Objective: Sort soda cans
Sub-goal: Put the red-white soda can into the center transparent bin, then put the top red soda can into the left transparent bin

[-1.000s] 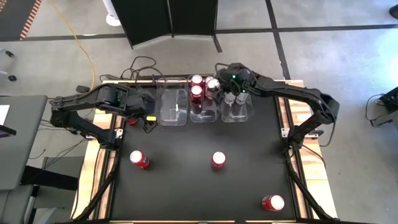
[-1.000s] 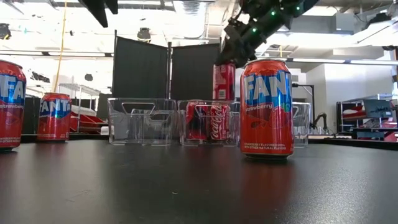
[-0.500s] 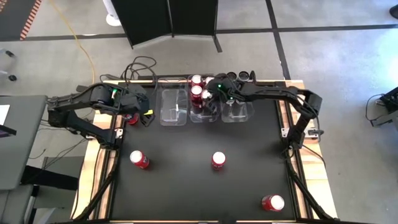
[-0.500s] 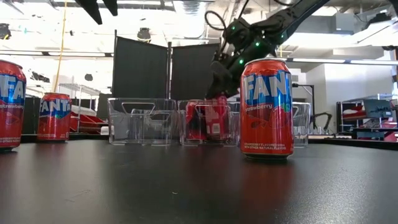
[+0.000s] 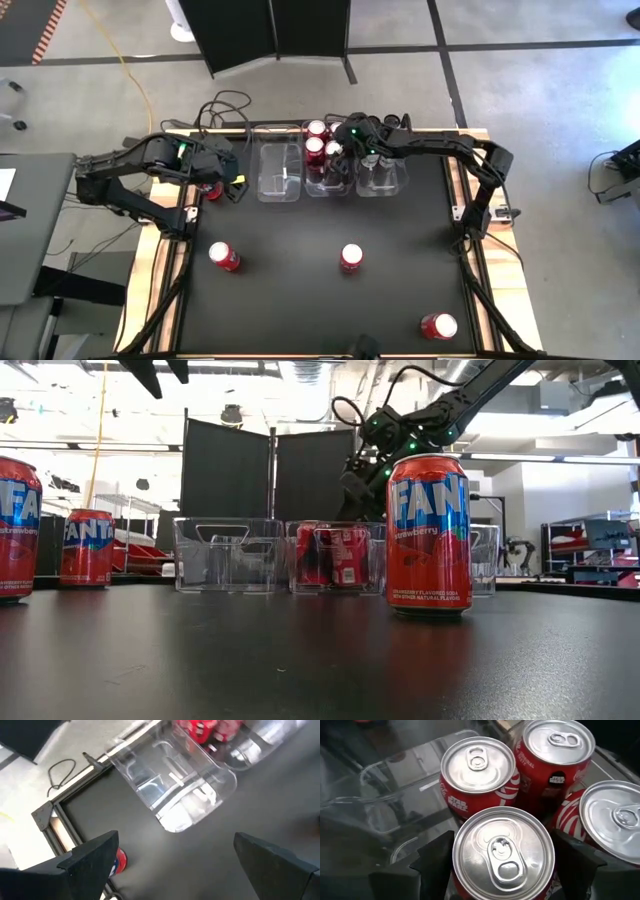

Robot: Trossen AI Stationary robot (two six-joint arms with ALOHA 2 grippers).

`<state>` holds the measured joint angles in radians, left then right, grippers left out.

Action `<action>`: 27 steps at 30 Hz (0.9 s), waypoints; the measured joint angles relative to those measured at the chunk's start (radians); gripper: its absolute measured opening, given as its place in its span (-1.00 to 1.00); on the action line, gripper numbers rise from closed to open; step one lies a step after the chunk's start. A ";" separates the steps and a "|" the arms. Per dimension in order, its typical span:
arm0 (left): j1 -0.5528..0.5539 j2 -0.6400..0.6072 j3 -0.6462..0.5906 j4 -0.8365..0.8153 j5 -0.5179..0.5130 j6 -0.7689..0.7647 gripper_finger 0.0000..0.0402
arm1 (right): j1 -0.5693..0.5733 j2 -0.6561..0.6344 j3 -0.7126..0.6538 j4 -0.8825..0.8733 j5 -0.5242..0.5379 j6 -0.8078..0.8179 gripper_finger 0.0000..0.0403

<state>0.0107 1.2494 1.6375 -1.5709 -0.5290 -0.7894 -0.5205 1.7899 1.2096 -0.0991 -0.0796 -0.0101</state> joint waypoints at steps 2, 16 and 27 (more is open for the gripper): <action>0.016 -0.002 0.000 0.000 -0.004 -0.016 0.94 | -0.007 -0.002 0.000 0.001 -0.023 0.002 0.56; 0.123 -0.032 -0.008 0.001 -0.008 0.036 0.94 | -0.024 -0.035 0.001 -0.032 -0.055 0.040 0.93; 0.179 -0.138 -0.297 0.000 0.053 -0.107 0.94 | 0.005 -0.336 0.001 -0.020 -0.024 0.111 0.90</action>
<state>0.1896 1.1117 1.3402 -1.5709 -0.4764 -0.8962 -0.5159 1.4535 1.2106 -0.1188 -0.1036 0.1004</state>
